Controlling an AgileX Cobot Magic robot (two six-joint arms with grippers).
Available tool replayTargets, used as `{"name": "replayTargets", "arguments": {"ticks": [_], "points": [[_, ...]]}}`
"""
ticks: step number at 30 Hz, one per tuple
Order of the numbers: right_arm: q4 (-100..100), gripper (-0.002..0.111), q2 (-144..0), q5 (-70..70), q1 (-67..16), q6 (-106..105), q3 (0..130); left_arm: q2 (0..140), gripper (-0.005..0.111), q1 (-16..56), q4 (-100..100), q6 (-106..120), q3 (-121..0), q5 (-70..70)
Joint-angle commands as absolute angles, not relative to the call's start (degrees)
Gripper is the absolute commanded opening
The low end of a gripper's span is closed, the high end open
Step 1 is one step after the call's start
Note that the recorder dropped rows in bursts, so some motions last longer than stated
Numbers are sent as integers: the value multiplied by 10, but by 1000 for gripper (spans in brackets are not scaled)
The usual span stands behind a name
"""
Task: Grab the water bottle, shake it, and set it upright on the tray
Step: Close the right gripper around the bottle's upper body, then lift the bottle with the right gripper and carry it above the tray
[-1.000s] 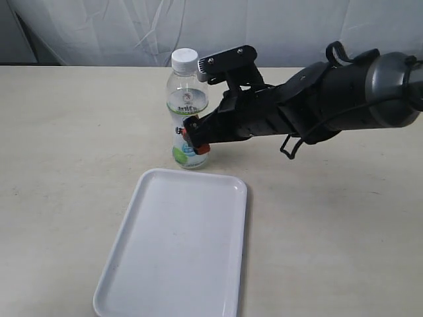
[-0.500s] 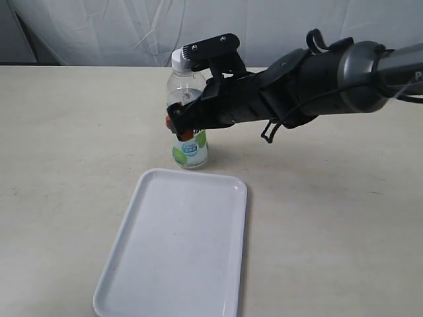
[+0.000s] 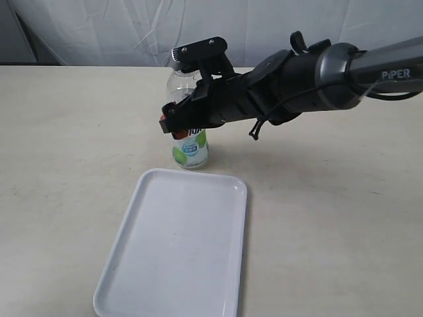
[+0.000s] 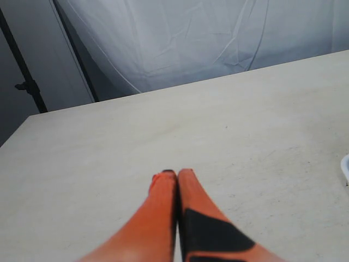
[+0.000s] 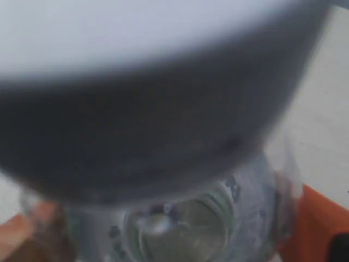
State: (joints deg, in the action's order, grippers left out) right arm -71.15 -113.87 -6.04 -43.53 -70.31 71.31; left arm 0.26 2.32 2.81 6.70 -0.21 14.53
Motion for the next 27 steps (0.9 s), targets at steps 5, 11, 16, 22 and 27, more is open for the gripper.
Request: {"name": "replayTargets", "arguments": {"ticks": [5,11,16,22,27], "points": [[-712,-1,-1145,-51,-434,-703,717,0,0,23,27,65,0,140],[-717,-1,-1138,-50,-434,-703,717,0,0,23,27,65,0,140],[-724,-1,-1086,-57,-434,-703,704,0,0,23,27,65,0,140],[-726,-1,-972,-44,-434,-701,648,0,0,23,27,65,0,140],[-660,-1,-887,-229,-434,-678,607,0,0,23,27,65,0,140]]}}
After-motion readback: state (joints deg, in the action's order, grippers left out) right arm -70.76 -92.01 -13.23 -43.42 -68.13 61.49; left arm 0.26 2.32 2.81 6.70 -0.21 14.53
